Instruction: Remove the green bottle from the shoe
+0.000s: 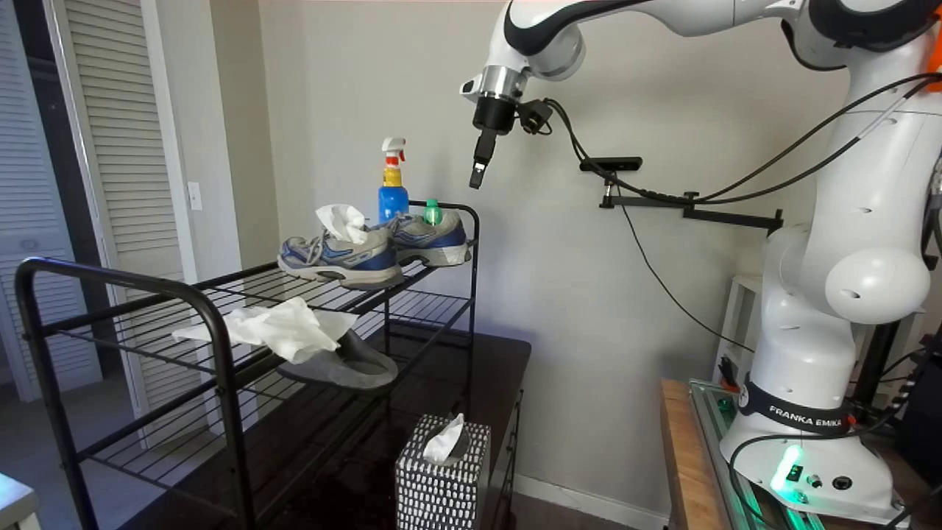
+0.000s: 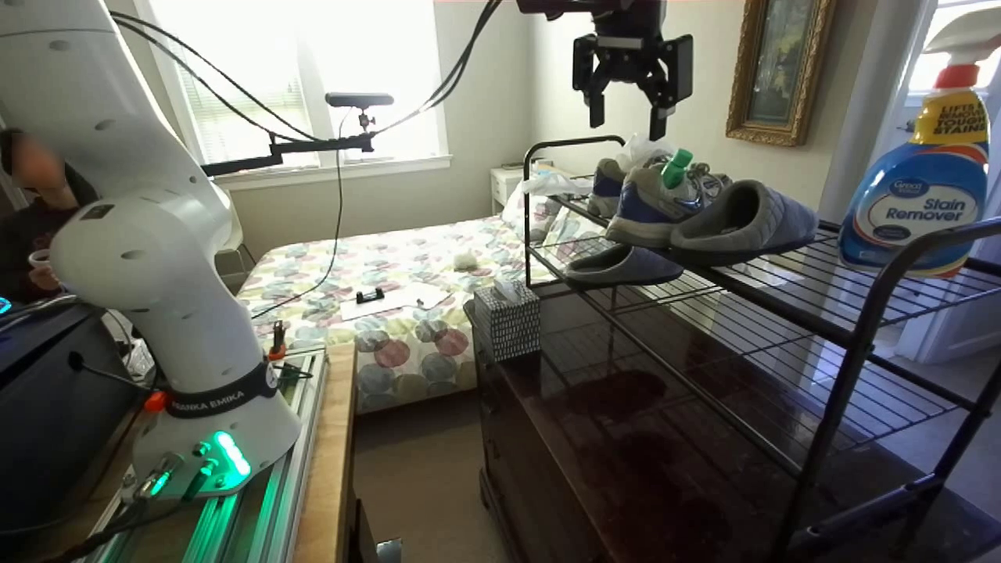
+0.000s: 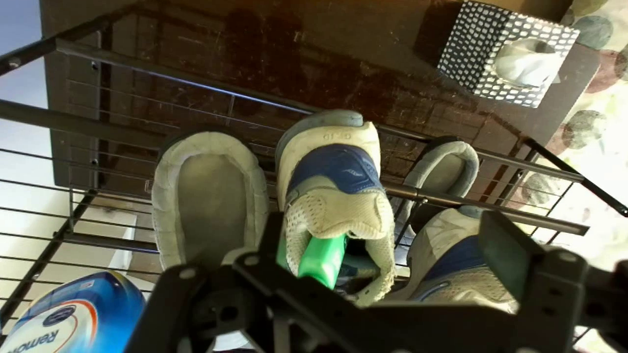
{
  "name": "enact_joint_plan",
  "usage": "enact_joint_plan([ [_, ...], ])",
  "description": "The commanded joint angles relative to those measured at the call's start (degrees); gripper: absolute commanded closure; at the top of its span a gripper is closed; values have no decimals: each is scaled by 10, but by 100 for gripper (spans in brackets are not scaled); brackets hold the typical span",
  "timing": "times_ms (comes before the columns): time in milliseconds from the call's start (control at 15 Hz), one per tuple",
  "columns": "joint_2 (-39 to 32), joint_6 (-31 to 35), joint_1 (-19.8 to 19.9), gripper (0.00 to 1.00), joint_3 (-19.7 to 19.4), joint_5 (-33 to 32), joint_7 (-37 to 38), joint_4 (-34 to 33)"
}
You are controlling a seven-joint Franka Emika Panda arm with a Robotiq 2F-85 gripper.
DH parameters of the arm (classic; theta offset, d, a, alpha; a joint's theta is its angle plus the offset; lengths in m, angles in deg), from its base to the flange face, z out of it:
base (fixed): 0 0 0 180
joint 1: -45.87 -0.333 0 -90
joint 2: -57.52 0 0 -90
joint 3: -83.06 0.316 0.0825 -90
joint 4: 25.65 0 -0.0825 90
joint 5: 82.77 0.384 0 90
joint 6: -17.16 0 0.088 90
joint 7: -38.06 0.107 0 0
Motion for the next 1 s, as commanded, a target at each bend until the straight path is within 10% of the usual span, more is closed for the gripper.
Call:
enact_joint_plan([
  [0, -60, -21, 19, 0, 20, 14, -18, -66],
  [933, -154, -61, 68, 0, 61, 29, -48, -172],
])
